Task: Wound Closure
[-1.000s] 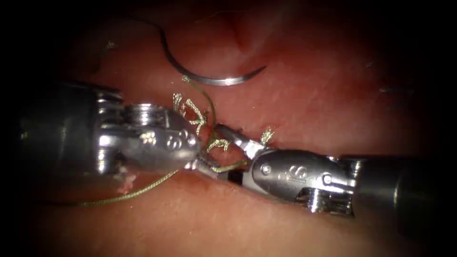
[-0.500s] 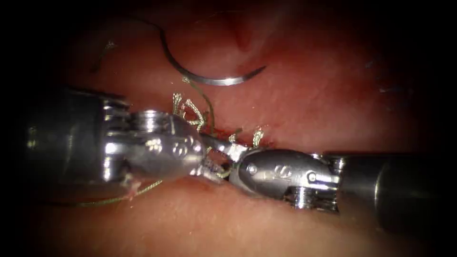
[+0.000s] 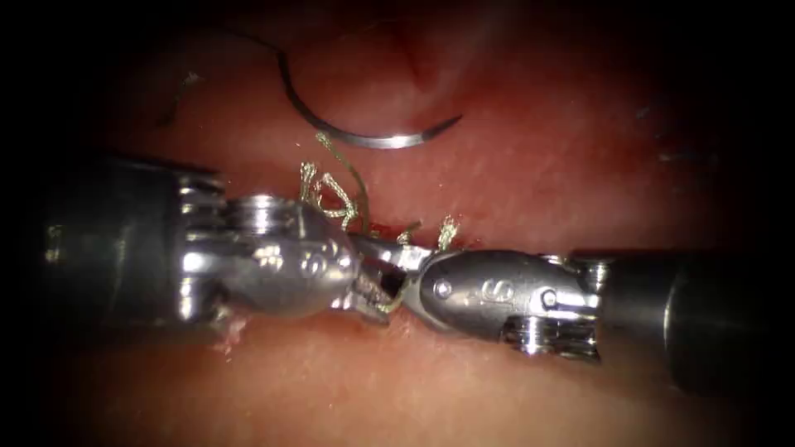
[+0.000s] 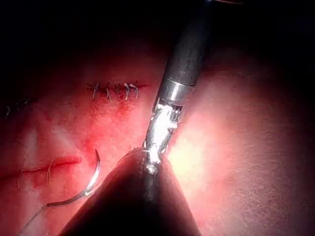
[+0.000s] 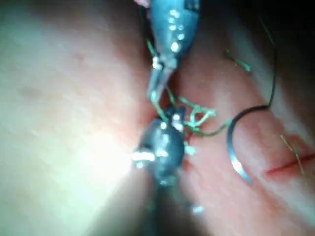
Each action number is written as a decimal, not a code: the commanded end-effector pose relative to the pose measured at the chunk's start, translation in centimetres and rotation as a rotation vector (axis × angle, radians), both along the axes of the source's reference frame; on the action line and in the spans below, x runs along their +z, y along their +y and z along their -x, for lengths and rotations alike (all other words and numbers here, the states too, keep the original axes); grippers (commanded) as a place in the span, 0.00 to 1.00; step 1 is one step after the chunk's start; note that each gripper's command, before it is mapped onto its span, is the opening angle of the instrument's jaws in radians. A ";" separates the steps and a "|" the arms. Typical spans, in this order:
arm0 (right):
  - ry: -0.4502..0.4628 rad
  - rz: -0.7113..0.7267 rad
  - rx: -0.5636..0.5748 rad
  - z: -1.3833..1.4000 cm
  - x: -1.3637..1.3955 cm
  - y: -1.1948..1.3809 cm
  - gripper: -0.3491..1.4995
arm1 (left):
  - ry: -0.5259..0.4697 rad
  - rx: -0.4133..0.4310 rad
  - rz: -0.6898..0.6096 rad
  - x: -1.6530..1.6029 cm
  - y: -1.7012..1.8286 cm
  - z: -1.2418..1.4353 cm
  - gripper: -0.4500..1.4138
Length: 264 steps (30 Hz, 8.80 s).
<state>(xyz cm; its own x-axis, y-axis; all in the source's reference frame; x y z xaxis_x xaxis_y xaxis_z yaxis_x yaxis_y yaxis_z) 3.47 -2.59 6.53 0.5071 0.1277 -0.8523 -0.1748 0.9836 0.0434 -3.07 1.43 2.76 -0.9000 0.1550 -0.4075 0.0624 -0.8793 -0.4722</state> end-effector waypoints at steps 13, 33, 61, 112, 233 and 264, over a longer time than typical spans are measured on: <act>0.005 0.023 -0.019 -0.06 0.01 0.02 0.00 | -0.001 0.003 0.001 0.06 0.02 0.05 0.00; 0.026 -0.079 0.109 0.15 -0.10 -0.01 0.99 | -0.007 0.012 0.002 0.05 0.15 -0.14 0.00; 0.000 -0.071 0.115 -0.10 0.08 0.03 0.92 | 0.005 0.003 0.010 0.03 0.05 -0.02 0.00; 0.033 -0.009 -0.007 0.10 -0.07 -0.04 0.77 | 0.018 -0.009 0.043 -0.28 0.50 -0.71 0.00; -0.009 -0.122 0.110 1.51 -0.50 0.16 0.97 | 0.229 -0.241 -0.128 0.40 -0.24 -0.33 0.74; -0.007 -0.123 0.105 1.43 -0.47 0.13 0.97 | 0.081 0.028 -0.142 -0.64 -0.93 -0.93 0.00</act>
